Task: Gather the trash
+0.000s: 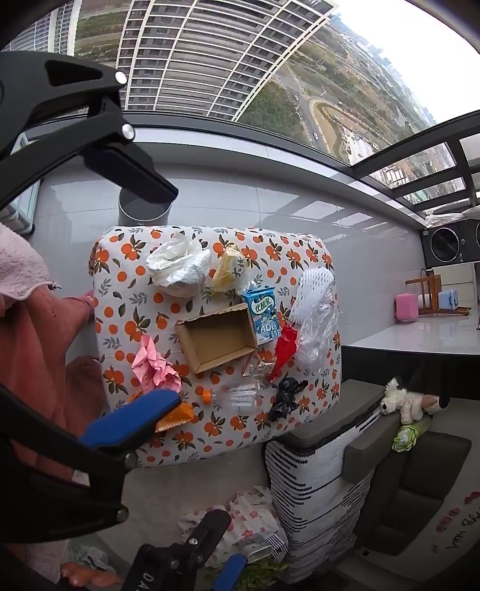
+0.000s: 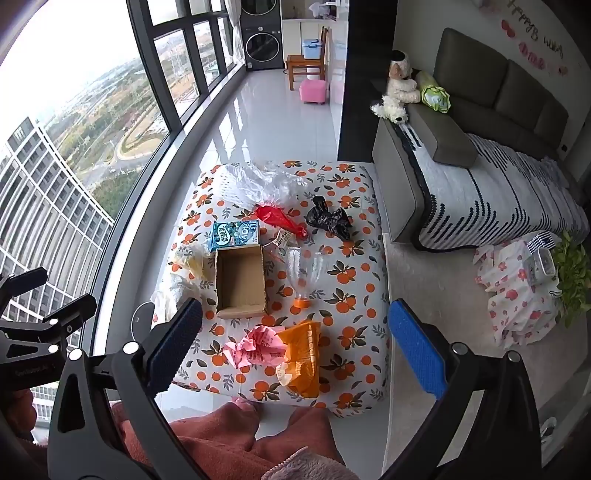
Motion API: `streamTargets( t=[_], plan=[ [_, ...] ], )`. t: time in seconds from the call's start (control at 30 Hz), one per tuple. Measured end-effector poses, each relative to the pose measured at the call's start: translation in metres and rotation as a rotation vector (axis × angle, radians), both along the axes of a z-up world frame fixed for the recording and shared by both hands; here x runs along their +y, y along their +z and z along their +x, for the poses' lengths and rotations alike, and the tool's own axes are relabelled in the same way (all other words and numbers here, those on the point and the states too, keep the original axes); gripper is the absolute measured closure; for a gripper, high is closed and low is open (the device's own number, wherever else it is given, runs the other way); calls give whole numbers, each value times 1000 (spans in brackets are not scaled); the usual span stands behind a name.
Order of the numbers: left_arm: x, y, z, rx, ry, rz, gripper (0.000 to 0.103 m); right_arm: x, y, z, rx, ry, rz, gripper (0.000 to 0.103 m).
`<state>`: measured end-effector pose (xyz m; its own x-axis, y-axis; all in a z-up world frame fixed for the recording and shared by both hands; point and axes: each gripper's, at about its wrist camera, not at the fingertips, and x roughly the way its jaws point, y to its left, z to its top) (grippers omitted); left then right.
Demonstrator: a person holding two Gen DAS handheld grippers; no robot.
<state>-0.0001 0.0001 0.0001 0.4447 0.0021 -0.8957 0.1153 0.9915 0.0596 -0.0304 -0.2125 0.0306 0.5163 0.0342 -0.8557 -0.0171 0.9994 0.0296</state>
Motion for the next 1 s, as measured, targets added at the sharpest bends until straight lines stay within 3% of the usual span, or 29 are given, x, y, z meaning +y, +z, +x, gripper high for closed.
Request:
streamTargets(
  t=[0.13, 0.27, 1.0],
  plan=[
    [6, 2, -2, -10, -9, -35, 4, 0, 1, 1, -1, 2, 1, 6],
    [-2, -2, 2, 5, -14, 2, 4, 0, 1, 1, -5, 1, 1, 6],
    [-12, 6, 2, -13, -48, -12, 4, -1, 2, 1, -6, -2, -1, 6]
  ],
)
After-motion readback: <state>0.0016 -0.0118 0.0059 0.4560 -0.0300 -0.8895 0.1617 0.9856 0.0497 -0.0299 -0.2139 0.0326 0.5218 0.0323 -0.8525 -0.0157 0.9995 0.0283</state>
